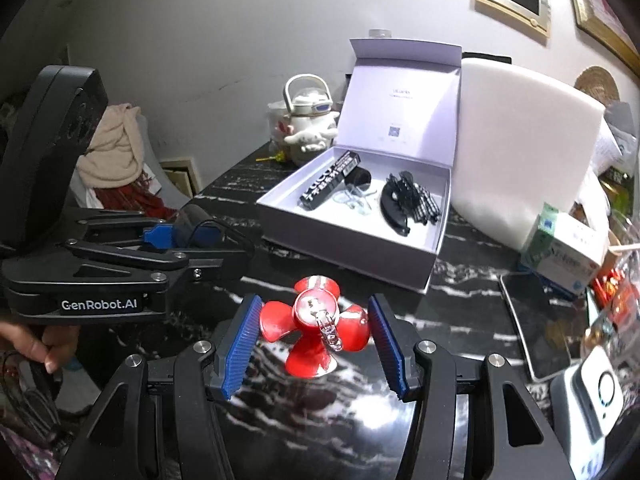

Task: Organize rigid objects
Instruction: 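Carry the glass cup with the left gripper while the right gripper carries the fan toward the box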

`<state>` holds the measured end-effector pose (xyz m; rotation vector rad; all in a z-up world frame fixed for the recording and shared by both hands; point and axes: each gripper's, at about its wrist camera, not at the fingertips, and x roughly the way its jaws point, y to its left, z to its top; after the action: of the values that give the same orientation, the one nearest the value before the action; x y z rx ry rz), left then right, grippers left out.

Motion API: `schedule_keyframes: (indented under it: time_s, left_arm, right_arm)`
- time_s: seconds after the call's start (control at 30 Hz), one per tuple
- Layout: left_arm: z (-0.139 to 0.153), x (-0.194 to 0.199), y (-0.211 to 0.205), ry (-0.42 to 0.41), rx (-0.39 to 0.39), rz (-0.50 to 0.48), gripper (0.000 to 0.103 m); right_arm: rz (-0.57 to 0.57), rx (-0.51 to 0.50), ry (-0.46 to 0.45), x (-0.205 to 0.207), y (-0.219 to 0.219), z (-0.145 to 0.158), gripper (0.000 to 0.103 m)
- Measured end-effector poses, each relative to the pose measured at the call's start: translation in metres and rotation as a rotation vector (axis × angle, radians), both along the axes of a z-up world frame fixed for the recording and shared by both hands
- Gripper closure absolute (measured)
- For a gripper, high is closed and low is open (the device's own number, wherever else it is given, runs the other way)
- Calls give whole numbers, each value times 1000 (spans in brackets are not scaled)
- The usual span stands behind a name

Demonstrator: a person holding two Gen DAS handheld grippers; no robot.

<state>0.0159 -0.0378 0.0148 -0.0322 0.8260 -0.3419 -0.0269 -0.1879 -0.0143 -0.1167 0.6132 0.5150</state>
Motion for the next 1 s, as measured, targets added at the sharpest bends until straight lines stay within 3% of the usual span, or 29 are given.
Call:
schedule_keyframes:
  time_s: [1.0]
  left_arm:
    - [10,123,0,-16,30,-24,61]
  right_arm:
    - [38,-11,5,118,9,15,48]
